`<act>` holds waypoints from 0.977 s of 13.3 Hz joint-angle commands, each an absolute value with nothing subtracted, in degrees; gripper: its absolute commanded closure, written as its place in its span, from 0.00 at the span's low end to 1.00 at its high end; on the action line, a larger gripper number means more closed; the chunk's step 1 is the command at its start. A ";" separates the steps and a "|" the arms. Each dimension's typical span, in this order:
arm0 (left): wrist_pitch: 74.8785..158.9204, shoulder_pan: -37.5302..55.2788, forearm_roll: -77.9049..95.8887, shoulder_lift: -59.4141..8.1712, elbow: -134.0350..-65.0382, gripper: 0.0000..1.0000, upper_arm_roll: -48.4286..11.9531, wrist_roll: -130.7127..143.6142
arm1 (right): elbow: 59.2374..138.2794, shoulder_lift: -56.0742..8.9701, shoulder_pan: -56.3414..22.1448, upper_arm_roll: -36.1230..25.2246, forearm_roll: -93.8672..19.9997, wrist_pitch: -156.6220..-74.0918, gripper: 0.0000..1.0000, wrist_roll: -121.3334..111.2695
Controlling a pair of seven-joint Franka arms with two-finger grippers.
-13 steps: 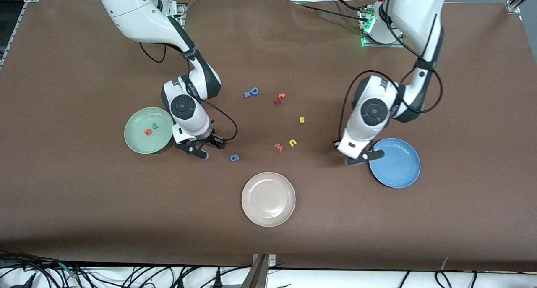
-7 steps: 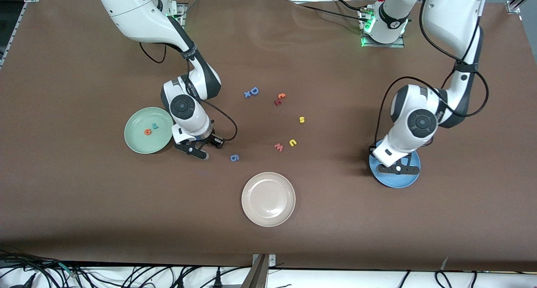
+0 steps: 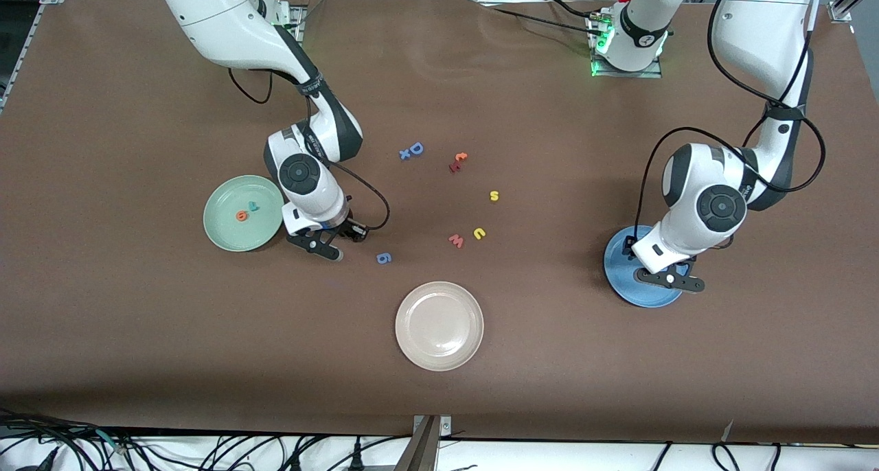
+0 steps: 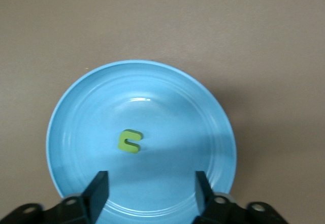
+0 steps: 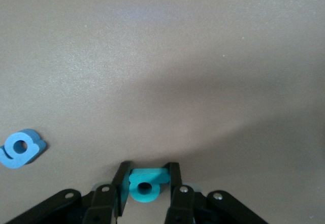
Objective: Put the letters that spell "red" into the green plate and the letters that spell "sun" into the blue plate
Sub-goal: 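Place the b on the green plate while the left gripper reaches the s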
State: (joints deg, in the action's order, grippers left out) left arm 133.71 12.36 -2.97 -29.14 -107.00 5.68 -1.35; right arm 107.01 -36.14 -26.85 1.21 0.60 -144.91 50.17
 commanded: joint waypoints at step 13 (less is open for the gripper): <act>131.04 17.48 -7.73 -26.46 -111.36 0.00 -17.67 42.27 | 98.17 -25.41 -12.75 -2.18 -1.32 -104.87 0.81 17.08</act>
State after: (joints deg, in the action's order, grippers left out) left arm 131.52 15.33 -5.35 -28.54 -109.67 -17.78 40.28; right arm 96.48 -27.31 -13.71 -0.75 -0.13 -107.73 22.61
